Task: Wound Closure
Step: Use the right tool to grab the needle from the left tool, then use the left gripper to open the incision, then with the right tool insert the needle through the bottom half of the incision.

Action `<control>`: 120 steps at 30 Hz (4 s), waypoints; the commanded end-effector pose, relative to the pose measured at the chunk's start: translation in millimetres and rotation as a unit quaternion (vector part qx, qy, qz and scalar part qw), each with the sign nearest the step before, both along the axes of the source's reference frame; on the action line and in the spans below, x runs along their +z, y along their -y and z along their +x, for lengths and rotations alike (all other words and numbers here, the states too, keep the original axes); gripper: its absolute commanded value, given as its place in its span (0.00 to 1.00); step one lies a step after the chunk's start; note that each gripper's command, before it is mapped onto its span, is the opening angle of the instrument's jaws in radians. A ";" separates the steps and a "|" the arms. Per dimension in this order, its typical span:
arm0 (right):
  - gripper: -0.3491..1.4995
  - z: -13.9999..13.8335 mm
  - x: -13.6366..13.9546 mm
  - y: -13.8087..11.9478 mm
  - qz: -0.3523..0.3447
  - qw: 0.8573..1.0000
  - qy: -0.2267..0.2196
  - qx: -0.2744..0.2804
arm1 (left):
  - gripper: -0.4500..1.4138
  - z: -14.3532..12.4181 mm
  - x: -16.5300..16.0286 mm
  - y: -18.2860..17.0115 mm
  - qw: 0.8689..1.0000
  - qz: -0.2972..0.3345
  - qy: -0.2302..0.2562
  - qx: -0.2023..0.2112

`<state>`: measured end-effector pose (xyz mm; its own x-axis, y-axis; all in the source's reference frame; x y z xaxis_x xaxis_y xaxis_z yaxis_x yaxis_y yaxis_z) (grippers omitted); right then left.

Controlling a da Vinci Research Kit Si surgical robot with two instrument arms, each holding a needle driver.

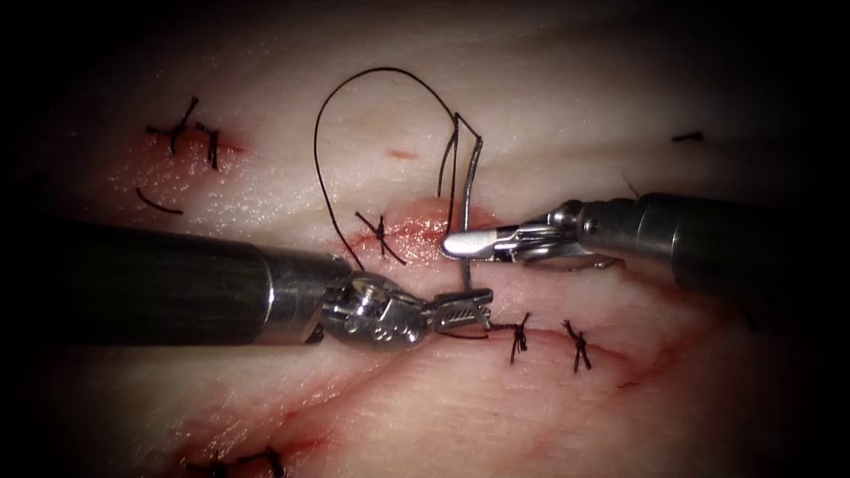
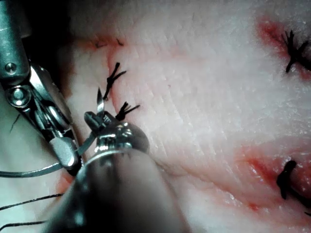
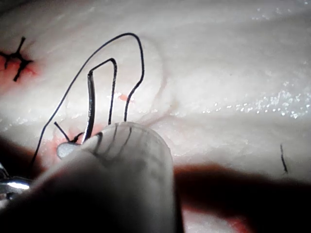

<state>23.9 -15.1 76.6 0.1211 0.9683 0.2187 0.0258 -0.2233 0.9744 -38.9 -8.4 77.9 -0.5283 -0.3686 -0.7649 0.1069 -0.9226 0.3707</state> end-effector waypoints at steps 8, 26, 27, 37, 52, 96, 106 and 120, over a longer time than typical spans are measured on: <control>0.00 0.2 0.9 -2.5 -0.096 0.995 0.001 0.036 | 0.85 -0.6 -0.3 -0.8 0.998 0.057 0.006 -0.018; 0.00 -1.2 2.2 -4.4 -0.275 0.956 -0.039 0.092 | 0.02 3.7 -0.9 -4.8 0.954 0.274 0.053 -0.107; 0.00 -1.2 2.2 -4.5 -0.280 0.954 -0.042 0.095 | 0.00 3.8 -0.7 -5.1 0.951 0.284 0.053 -0.111; 0.00 -1.2 2.1 -4.5 -0.316 0.941 -0.059 0.103 | 0.00 4.2 3.7 -6.0 0.930 0.334 -0.020 -0.153; 0.00 -0.7 1.3 -3.5 -0.356 0.926 -0.077 0.100 | 0.00 4.6 10.7 -6.5 0.911 0.335 -0.160 -0.178; 0.00 1.9 4.6 -7.0 -0.596 0.791 -0.054 0.127 | 0.70 3.1 13.7 -4.2 0.872 0.417 -0.233 -0.111; 0.00 2.0 7.0 -7.0 -0.633 0.762 -0.051 0.125 | 0.68 3.0 12.8 -4.1 0.870 0.421 -0.233 -0.110; 0.00 2.9 9.3 -4.6 -0.659 0.744 -0.046 0.102 | 0.65 3.0 12.1 -4.7 0.872 0.418 -0.227 -0.117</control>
<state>25.9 -11.0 85.8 -0.1010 0.3332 -0.9374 0.0044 0.9424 0.3345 -35.3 -4.0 89.5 -0.8327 0.3776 -0.4051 -0.1626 -0.8660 -0.4729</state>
